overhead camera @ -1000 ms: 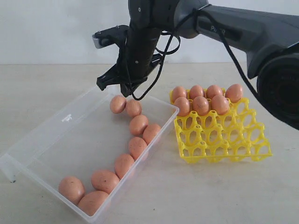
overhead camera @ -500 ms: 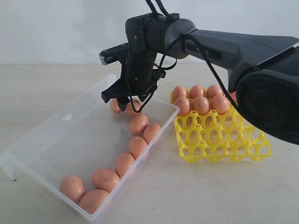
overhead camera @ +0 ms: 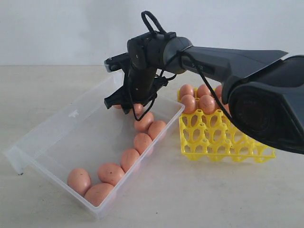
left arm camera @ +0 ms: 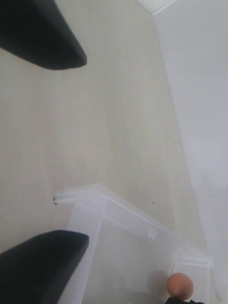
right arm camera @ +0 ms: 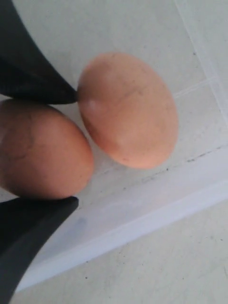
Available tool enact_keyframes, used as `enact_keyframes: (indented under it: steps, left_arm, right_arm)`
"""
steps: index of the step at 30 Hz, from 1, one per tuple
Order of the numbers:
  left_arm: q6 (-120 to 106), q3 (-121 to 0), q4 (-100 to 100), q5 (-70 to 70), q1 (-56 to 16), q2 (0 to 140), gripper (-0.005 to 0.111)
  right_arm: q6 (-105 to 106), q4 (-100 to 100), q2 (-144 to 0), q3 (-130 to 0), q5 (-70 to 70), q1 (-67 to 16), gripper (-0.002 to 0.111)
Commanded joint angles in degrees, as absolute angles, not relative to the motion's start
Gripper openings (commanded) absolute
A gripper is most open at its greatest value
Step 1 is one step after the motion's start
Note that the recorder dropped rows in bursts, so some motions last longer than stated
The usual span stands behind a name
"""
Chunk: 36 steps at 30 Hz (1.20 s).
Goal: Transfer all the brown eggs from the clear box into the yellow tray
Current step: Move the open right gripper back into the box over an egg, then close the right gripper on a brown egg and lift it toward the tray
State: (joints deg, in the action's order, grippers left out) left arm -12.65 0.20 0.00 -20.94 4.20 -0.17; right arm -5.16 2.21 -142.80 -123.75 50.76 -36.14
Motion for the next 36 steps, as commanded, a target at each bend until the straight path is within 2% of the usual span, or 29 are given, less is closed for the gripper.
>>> enact_keyframes:
  steps: [1,4,7,10,13,20,25,27,30,33,36]
  left_arm:
    - [-12.9,0.0,0.0,-21.0,4.0,0.0,0.089]
    - [-11.3,0.0,0.0,-21.1,4.0,0.0,0.101]
    - [-10.1,0.0,0.0,-21.1,4.0,0.0,0.101]
    - [-10.1,0.0,0.0,-21.1,4.0,0.0,0.101]
    - [-10.0,0.0,0.0,-21.1,4.0,0.0,0.101]
    - [-9.9,0.0,0.0,-21.1,4.0,0.0,0.101]
    - [-9.8,0.0,0.0,-21.1,4.0,0.0,0.099]
    - [-9.8,0.0,0.0,-21.1,4.0,0.0,0.093]
    - [-9.8,0.0,0.0,-21.1,4.0,0.0,0.067]
    - [-9.8,0.0,0.0,-21.1,4.0,0.0,0.034]
    - [-9.8,0.0,0.0,-21.1,4.0,0.0,0.007]
  right_arm:
    - [-1.4,-1.9,-140.0,-124.0,50.8,-37.1,0.000]
    - [2.5,-3.2,-137.3,-124.0,48.9,-39.2,0.000]
    - [3.4,-2.8,-135.7,-122.0,44.9,-39.9,0.000]
    - [1.6,-3.2,-131.6,-114.0,36.6,-39.9,0.000]
    - [2.6,-3.3,-123.6,-100.6,20.9,-39.9,0.000]
    - [10.0,-4.0,-99.1,-56.2,-24.4,-38.9,0.000]
    - [15.7,-28.5,-90.1,-37.4,-51.4,-32.1,0.000]
    - [15.7,-40.6,-89.6,-35.3,-61.8,-27.3,0.000]
    - [9.0,-50.5,-89.8,-36.2,-68.8,-17.8,0.000]
    - [-6.5,-40.2,-89.9,-37.9,-59.7,-5.3,0.000]
    - [-30.9,-11.2,-92.0,-43.0,-47.3,7.8,0.000]
